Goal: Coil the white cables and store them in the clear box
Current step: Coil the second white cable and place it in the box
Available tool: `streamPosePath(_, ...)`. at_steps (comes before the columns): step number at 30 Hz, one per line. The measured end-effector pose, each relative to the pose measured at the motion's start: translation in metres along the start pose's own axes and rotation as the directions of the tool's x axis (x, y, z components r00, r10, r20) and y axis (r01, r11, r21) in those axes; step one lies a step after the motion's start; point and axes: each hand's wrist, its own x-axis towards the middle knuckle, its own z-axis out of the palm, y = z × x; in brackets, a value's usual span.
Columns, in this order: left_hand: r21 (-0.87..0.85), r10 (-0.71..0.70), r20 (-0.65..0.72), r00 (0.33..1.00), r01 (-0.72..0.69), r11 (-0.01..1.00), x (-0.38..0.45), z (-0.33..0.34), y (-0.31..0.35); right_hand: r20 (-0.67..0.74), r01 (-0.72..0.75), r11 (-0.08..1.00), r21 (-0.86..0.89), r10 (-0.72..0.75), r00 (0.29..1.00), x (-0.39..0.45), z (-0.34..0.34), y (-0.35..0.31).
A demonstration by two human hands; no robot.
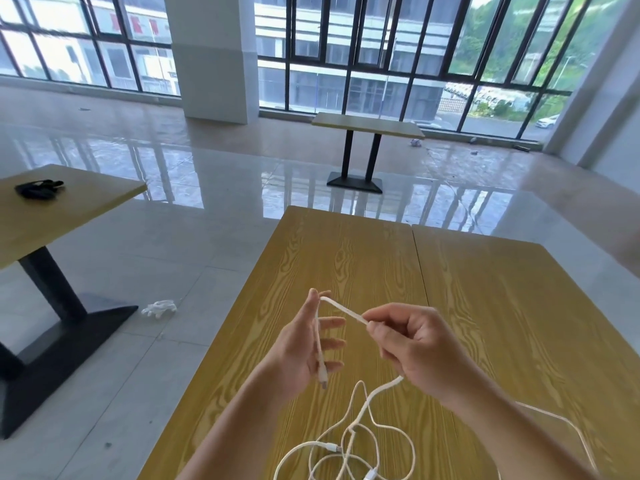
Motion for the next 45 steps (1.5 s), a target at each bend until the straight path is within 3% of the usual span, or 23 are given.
streamPosePath(4,-0.017,-0.006,0.12,0.993,0.008,1.0,-0.001,0.002,-0.007,-0.098,0.034,0.999,-0.001,-0.034,0.995,-0.001,0.003,0.005)
streamPosePath(8,0.103,-0.033,0.168,0.985,0.015,0.995,-0.002,-0.001,-0.021,-0.243,0.033,0.993,0.115,-0.004,0.97,0.006,-0.008,0.004)
streamPosePath(12,0.106,-0.032,0.212,0.977,0.009,0.994,-0.005,0.0,-0.031,-0.297,0.04,0.976,0.212,0.025,0.955,0.009,-0.015,0.002)
streamPosePath(18,0.032,0.037,0.148,0.988,-0.042,0.999,-0.004,0.002,-0.037,-0.343,0.046,0.973,0.225,0.035,0.939,0.01,-0.024,0.005)
streamPosePath(22,-0.07,0.025,0.022,0.999,-0.024,0.997,0.0,0.015,-0.025,-0.229,0.046,0.999,0.023,-0.04,0.973,-0.003,-0.008,0.01)
streamPosePath(25,-0.099,0.054,0.01,0.998,-0.053,0.994,0.001,0.021,-0.017,-0.079,0.072,0.988,-0.133,-0.083,0.993,-0.014,0.008,0.02)
streamPosePath(31,-0.132,0.111,-0.011,0.994,-0.111,0.985,0.0,0.03,-0.008,0.011,0.107,0.968,-0.225,-0.107,0.994,-0.02,0.023,0.029)
streamPosePath(34,-0.119,0.069,-0.074,0.995,-0.077,0.99,-0.001,0.028,0.001,0.127,0.019,0.983,-0.182,0.004,0.992,-0.021,0.023,0.027)
streamPosePath(39,-0.089,0.006,-0.122,0.993,-0.017,0.996,0.006,0.014,0.019,0.465,0.014,0.91,-0.414,0.198,0.863,-0.026,0.015,0.022)
streamPosePath(45,-0.089,0.034,-0.079,0.996,-0.041,0.995,0.017,-0.006,0.047,0.656,0.117,0.817,-0.564,0.357,0.665,-0.021,0.015,0.028)
